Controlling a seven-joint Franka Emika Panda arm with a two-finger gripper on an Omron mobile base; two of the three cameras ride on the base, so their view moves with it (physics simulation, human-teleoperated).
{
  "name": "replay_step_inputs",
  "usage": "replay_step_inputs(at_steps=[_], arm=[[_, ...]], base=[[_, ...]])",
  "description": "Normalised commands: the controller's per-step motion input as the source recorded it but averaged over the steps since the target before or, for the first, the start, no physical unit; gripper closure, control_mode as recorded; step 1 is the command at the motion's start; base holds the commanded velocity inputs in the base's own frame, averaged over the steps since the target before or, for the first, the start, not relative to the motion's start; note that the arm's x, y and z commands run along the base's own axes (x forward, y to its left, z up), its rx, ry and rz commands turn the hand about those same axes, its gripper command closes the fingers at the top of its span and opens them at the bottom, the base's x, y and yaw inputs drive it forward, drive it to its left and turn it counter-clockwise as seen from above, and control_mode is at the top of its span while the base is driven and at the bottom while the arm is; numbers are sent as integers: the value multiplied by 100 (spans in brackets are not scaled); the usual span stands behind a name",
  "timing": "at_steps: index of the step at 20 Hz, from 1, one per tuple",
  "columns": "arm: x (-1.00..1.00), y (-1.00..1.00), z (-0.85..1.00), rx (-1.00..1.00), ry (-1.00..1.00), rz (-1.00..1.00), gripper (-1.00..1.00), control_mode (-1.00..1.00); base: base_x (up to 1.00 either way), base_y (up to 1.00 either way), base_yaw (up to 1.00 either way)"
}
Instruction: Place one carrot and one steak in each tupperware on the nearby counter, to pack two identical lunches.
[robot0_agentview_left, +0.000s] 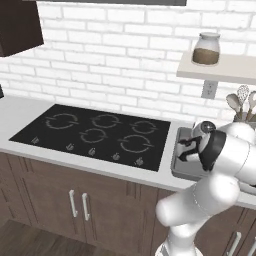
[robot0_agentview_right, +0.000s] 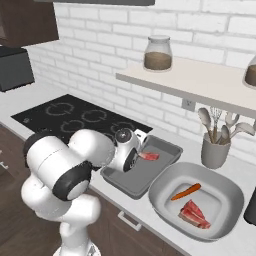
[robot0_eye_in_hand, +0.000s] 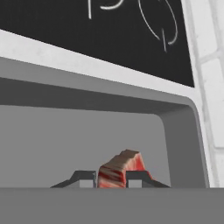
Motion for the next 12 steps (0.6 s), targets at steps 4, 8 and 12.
replay_step_inputs(at_steps=[4,8,12], arm=[[40,-23,-24,0,2,-1,-100,-100],[28,-20,-1,0,1,0,-100,-100],[-33,-6,64,3,0,-1,-100,-100]], base=[[0,0,0],[0,0,0],[0,0,0]])
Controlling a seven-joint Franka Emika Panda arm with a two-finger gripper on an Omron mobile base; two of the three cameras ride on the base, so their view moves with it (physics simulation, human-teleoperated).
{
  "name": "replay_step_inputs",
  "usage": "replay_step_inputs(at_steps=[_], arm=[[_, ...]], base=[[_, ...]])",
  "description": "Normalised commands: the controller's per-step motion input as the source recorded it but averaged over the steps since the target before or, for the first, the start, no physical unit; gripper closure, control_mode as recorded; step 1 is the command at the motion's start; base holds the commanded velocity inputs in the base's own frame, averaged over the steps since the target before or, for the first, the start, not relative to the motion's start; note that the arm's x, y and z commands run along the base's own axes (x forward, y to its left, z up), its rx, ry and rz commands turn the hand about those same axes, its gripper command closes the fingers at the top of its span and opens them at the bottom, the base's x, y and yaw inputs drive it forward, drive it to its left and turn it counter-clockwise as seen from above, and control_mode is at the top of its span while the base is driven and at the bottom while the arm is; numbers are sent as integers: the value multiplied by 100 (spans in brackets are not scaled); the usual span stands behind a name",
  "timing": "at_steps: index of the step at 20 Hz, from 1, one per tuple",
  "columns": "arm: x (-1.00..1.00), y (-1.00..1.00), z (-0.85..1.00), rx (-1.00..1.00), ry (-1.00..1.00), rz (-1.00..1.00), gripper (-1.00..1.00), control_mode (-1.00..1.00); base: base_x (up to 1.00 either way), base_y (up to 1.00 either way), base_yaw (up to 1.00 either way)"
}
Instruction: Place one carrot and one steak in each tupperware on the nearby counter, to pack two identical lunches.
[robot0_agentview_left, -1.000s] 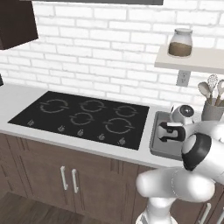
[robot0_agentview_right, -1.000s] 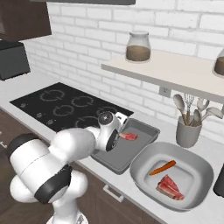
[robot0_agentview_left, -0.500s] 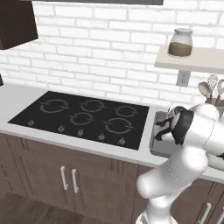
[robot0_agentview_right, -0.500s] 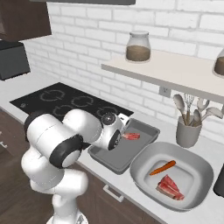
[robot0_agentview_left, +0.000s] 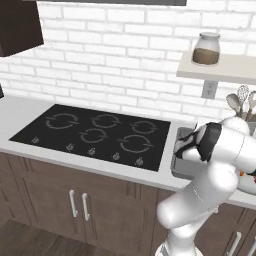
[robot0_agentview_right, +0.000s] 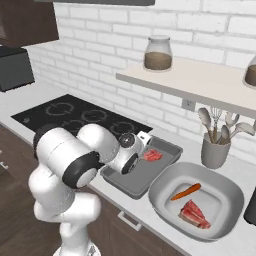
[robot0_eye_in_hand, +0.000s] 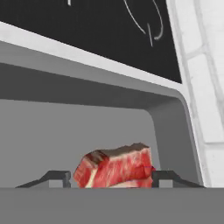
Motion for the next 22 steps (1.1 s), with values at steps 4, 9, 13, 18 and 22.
replay_step_inputs(at_steps=[4,9,13,18,22], arm=[[-91,9,100,1,0,-1,-100,-100],[-69,34,100,0,0,0,-100,-100],[-32,41,100,-5,0,0,-100,-100],[-14,57,100,-17,7,18,-100,-100],[-50,63,100,-35,18,53,-100,-100]], base=[[0,0,0],[0,0,0],[0,0,0],[0,0,0],[0,0,0]])
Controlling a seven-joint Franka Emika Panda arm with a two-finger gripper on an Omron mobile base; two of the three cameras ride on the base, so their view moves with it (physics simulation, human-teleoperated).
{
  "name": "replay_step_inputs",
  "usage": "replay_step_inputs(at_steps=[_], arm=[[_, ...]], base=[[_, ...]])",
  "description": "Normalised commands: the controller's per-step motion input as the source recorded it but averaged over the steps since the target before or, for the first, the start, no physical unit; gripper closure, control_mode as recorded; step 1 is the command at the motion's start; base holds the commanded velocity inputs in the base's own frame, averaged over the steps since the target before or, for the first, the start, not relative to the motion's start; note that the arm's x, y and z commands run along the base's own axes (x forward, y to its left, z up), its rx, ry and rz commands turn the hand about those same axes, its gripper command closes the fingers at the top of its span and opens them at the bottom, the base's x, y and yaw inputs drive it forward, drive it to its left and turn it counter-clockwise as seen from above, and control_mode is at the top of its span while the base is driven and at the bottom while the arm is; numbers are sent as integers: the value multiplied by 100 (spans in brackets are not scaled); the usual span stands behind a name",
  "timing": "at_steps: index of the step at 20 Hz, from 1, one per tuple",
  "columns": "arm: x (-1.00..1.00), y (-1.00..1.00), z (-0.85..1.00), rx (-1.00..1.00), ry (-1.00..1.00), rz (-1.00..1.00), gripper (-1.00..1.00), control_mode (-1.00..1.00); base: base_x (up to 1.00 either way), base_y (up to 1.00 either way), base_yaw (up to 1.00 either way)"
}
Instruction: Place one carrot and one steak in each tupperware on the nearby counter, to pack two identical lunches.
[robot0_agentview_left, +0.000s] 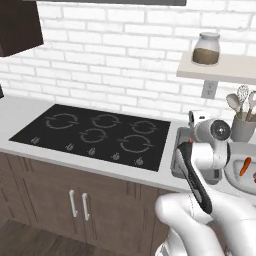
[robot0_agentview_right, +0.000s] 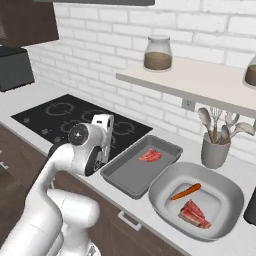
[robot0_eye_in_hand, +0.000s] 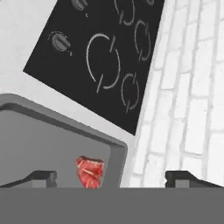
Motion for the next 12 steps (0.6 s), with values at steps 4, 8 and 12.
replay_step_inputs(at_steps=[4,8,12], arm=[[-67,50,79,-59,15,67,-100,-100],[-99,57,61,-82,18,65,-100,-100],[-100,41,57,-89,13,62,-100,-100]], base=[[0,0,0],[0,0,0],[0,0,0]])
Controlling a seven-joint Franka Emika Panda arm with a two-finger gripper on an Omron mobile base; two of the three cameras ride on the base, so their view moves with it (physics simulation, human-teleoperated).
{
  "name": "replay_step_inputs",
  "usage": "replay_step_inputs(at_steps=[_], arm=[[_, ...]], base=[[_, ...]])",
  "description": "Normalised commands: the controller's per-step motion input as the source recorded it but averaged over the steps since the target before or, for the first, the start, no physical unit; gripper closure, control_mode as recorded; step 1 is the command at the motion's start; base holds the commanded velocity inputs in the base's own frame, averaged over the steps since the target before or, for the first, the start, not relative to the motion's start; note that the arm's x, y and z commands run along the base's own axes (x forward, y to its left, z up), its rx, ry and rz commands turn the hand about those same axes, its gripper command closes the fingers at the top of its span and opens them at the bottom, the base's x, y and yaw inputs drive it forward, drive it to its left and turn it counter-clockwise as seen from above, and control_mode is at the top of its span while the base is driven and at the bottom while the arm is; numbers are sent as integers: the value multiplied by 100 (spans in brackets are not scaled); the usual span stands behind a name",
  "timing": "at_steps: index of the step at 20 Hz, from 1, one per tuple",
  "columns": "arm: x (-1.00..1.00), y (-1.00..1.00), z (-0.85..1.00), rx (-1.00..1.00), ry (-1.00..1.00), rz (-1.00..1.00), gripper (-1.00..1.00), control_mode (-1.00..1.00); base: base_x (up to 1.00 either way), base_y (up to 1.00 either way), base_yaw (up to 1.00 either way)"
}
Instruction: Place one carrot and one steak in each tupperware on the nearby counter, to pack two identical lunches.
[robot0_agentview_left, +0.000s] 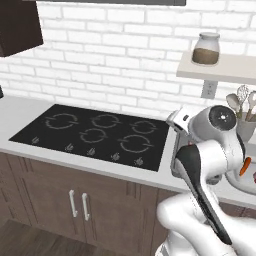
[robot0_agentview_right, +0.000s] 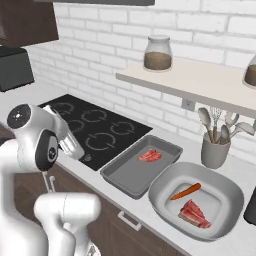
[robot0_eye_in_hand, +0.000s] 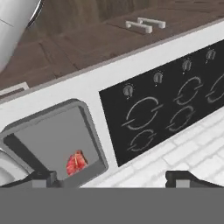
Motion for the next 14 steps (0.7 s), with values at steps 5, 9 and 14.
replay_step_inputs(at_steps=[5,9,14], arm=[[-99,5,55,-70,0,63,-100,-100],[-89,-3,44,-47,0,68,-100,-100],[-56,-27,33,-27,4,40,-100,-100]], base=[[0,0,0],[0,0,0],[0,0,0]])
